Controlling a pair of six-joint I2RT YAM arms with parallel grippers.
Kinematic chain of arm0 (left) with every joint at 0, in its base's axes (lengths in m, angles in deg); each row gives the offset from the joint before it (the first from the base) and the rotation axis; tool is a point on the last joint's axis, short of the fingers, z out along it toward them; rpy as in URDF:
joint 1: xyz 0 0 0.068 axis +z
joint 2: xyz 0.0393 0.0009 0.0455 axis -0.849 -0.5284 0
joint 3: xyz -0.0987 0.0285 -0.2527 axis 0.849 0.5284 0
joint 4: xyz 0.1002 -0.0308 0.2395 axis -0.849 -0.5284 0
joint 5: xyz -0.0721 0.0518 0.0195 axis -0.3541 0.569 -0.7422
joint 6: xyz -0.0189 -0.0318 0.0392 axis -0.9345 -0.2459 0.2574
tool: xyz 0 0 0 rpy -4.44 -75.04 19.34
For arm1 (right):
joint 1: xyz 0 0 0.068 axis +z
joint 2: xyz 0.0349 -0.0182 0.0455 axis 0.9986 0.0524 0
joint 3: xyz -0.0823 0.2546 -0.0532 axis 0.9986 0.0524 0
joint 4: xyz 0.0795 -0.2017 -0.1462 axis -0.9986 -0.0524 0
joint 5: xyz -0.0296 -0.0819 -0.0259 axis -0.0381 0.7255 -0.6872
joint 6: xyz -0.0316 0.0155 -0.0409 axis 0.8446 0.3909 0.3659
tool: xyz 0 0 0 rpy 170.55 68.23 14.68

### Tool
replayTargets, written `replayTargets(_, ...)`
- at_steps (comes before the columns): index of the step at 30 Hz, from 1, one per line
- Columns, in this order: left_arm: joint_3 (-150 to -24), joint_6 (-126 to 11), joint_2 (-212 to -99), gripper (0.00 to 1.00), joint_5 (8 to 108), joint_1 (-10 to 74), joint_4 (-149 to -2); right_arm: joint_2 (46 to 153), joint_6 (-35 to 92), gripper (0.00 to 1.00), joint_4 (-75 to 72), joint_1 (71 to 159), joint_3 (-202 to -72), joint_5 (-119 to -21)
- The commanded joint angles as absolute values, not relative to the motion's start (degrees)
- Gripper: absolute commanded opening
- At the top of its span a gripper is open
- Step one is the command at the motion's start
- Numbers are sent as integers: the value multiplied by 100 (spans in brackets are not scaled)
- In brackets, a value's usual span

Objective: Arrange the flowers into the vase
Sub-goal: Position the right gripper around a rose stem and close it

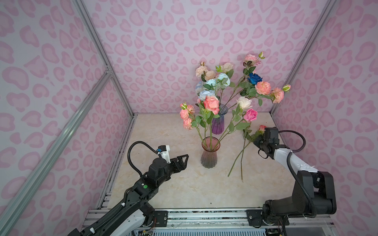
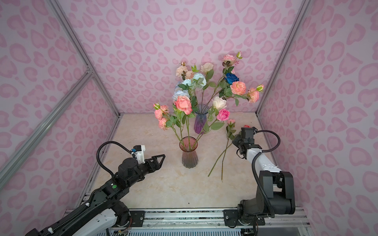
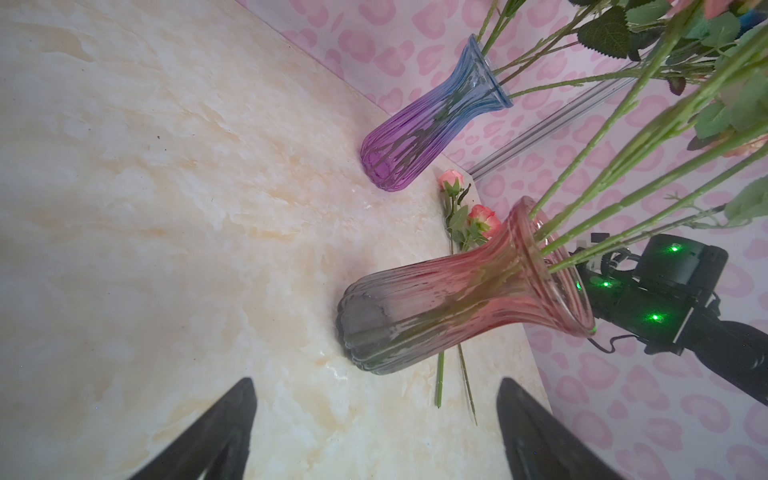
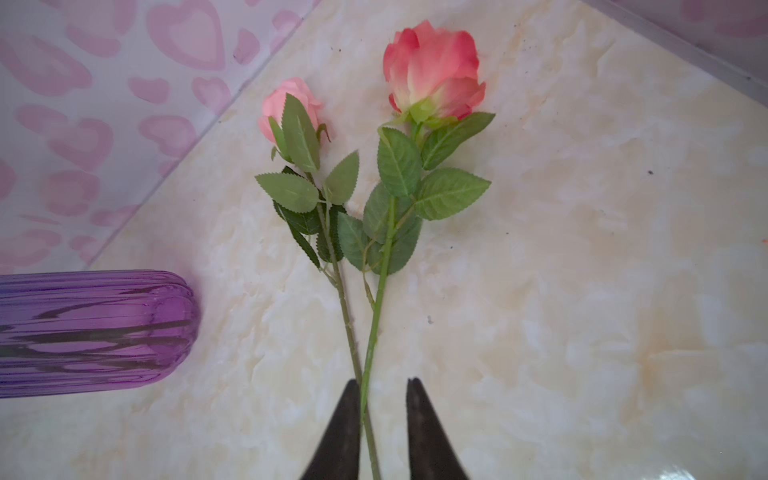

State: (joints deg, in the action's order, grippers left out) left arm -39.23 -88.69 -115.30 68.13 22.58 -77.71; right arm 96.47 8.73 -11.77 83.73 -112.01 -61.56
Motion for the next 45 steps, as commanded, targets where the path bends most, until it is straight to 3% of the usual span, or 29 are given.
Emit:
replayTargets(1,-3970,-8853,-11596,91,6910,2261,-7745,10271,1343,29,-1780,8359,-11776,-6518)
replayTargets(5,-4038,-8870,-11737,91,6858,2261,-7694,11084,1292,31,-1734,8383,-12241,-6828)
replayTargets(10,-4040,-8812,-11715,91,6916,2260,-7754,11702,1187,30,-2143,8418,-12810,-6425)
replayTargets(28,-4122,-8605,-11989,92,6856,2260,-7637,12260,1077,26,-2015,8610,-12900,-6054)
replayTargets(31,-4072,-8599,-11891,92,6890,2268,-7685,12299,1089,14,-1981,8622,-12891,-6055)
replayTargets(36,-4015,-8600,-11733,92,6955,2273,-7727,12226,1094,3,-1950,8616,-12815,-6065)
replayTargets(45,-4044,-8591,-11653,92,6902,2277,-7777,11341,1012,0,-1841,8552,-12391,-6030)
